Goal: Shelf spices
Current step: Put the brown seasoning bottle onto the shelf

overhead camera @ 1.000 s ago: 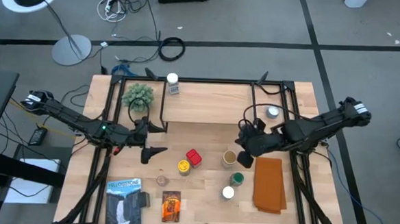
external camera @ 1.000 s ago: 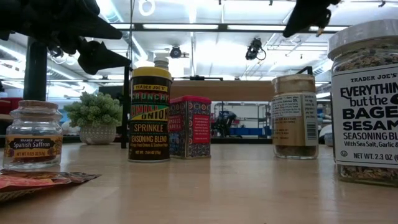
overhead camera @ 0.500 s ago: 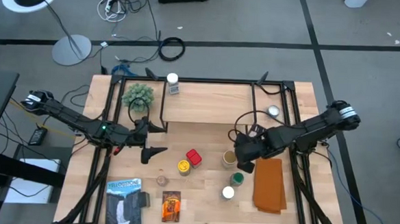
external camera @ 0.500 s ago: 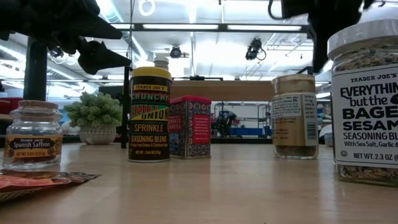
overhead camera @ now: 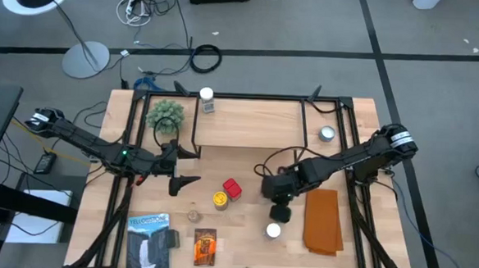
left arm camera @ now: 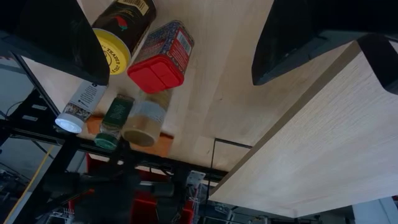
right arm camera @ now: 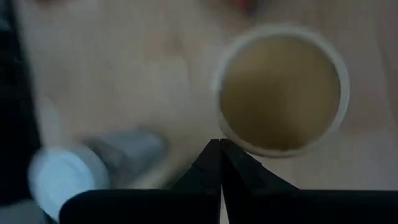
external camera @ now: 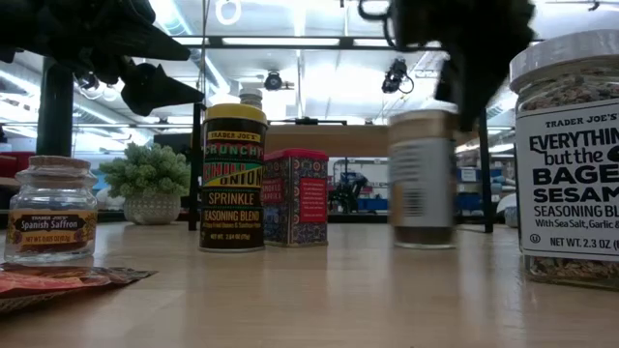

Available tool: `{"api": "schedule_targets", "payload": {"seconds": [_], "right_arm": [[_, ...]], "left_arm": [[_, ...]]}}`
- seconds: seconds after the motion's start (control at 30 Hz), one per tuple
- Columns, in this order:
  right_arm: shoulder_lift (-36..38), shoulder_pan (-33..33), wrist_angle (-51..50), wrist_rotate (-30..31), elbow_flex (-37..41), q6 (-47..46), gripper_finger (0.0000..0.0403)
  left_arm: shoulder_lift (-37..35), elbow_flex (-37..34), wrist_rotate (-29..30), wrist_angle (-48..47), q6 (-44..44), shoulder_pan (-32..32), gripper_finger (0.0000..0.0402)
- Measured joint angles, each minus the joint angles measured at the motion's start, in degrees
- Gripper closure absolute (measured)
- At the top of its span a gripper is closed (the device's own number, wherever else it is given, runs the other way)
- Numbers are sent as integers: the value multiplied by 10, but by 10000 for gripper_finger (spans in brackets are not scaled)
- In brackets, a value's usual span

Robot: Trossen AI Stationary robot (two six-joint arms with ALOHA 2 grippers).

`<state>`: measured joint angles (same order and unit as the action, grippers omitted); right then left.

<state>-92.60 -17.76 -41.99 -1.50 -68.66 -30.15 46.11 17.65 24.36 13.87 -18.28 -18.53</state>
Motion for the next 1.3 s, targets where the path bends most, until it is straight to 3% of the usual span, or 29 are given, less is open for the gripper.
{"api": "schedule_targets", "payload": {"seconds": [0.17, 0.53, 0.73, 0.93, 1.3], "right_arm": [[4, 8, 77, 20, 0, 9, 403], [26, 15, -10, 24, 0, -11, 399], [26, 15, -12, 53, 0, -21, 366], [26, 15, -12, 51, 0, -13, 287], [25, 13, 10, 69, 31, 9, 77]], "left_arm": [[0, 0, 0, 0, 0, 0, 3], [0, 0, 0, 0, 0, 0, 3], [0, 0, 0, 0, 0, 0, 3], [0, 0, 0, 0, 0, 0, 3], [0, 0, 0, 0, 0, 0, 3]]}}
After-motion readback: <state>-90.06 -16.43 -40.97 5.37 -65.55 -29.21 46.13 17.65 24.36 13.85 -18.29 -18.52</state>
